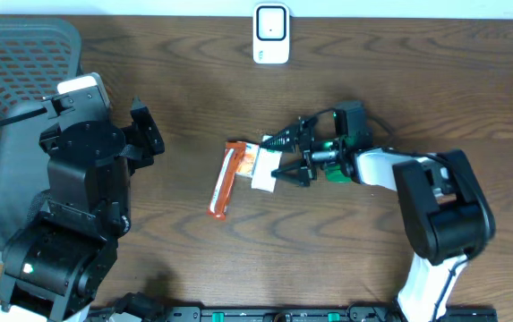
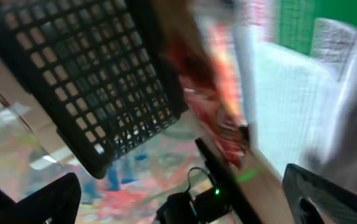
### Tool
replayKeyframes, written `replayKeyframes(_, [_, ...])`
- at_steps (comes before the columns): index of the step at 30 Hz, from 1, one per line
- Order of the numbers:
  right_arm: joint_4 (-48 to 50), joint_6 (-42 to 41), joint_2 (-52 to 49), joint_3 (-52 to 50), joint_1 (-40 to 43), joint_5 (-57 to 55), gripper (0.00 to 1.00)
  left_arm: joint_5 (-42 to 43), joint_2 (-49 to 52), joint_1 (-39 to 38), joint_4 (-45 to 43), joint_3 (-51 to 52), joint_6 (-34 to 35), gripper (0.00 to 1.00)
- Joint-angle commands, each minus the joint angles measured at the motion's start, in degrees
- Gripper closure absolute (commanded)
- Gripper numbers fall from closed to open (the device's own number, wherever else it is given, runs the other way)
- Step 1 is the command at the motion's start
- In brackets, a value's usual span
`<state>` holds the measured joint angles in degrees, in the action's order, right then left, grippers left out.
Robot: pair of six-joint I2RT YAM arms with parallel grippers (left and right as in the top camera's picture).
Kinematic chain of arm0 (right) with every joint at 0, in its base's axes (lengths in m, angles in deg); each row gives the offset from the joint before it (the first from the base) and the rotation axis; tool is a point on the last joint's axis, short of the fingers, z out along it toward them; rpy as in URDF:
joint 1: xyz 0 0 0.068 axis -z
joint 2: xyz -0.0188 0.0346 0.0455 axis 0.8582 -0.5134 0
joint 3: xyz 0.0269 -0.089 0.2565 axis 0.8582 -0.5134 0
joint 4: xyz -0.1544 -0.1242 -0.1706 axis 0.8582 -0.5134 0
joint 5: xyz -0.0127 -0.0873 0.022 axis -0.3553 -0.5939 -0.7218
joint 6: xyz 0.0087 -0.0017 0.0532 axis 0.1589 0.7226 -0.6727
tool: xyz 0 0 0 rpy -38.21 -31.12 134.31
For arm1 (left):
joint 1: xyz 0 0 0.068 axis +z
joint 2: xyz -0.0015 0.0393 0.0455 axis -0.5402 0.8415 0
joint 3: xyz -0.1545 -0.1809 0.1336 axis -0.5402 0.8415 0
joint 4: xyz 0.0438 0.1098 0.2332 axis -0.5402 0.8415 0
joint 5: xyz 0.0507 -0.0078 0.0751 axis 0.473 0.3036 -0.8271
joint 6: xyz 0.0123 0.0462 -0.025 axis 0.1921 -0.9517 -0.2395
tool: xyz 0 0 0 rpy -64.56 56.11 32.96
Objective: Scan the item barcode
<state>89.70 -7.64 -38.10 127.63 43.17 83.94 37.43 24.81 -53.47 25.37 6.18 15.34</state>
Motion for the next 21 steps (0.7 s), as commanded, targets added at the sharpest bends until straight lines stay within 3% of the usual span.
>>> replayKeyframes(1, [-0.7,4.9,7.0,-0.3,-0.7,-2.3,0.01,-0.6,-0.2,0.1,0.0,0.6,0.3,0.11])
replayKeyframes(8, [-18.8,16.6,17.8,-0.3,-7.7,-13.1,0.01,-0.6,-0.2,0.1,0.0,0.6,0.3,0.11])
replayKeyframes(14, [-21.1,36.2,19.5,-0.3,-16.7,-16.3,0.01,-0.6,-0.2,0.1,0.0,0.6,0.3,0.11])
replayKeyframes(15, [-21.3,35.3,19.2,-0.3,-18.3,-21.4,0.01,-0.5,-0.2,0.1,0.0,0.6,0.3,0.11])
replayKeyframes(19, [-23.6,19.1,16.5,-0.3,-21.5,-32.9,0.02,-0.6,-0.2,0.1,0.0,0.6,0.3,0.11])
replayKeyframes(21, [-22.2,14.9,14.3,-0.3,-22.1,-35.2,0.09,-0.6,-0.2,0.1,0.0,0.6,0.3,0.11])
